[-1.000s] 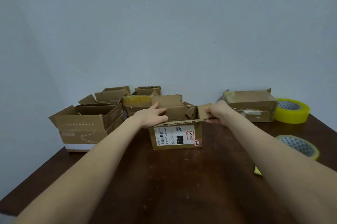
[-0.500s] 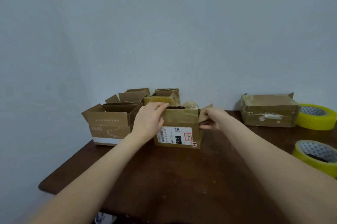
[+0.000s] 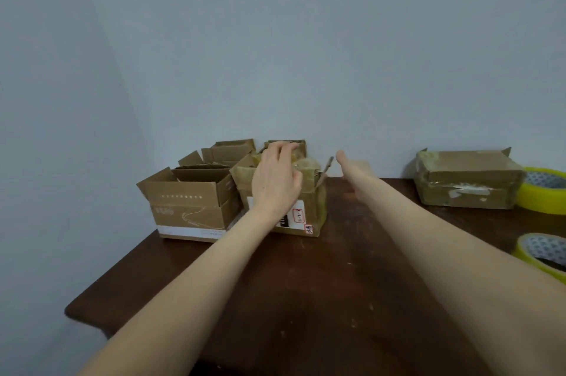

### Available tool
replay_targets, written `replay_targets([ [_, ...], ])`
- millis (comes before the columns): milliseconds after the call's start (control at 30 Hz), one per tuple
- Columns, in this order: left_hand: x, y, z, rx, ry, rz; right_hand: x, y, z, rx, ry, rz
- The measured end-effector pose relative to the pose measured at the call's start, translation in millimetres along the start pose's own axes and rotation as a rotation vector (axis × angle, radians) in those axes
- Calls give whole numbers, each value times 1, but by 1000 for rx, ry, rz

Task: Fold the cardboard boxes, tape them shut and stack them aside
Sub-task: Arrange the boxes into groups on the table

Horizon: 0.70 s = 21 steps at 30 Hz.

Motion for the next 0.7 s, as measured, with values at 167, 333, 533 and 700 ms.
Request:
replay_targets([
  [167, -79, -58, 26, 135, 41, -194, 3, 92, 18, -264, 223, -359],
  [333, -153, -152, 27, 510, 250, -403, -23, 190, 45, -532, 119, -520],
  [533, -195, -228, 34, 675, 460, -573, -43, 251, 93, -658, 96, -576],
  [700, -195, -257, 35, 735, 615, -685, -46, 263, 116, -641, 29, -601],
])
Point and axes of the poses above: each hand's wrist, its own z-axis towards the middle knuckle, its own y-axis out of the back of the hand, x = y × z, the point moved 5 cm from there along z, towards the middle knuckle, and after that the axes turned 6 degrees about -x, right-handed, at the moved point
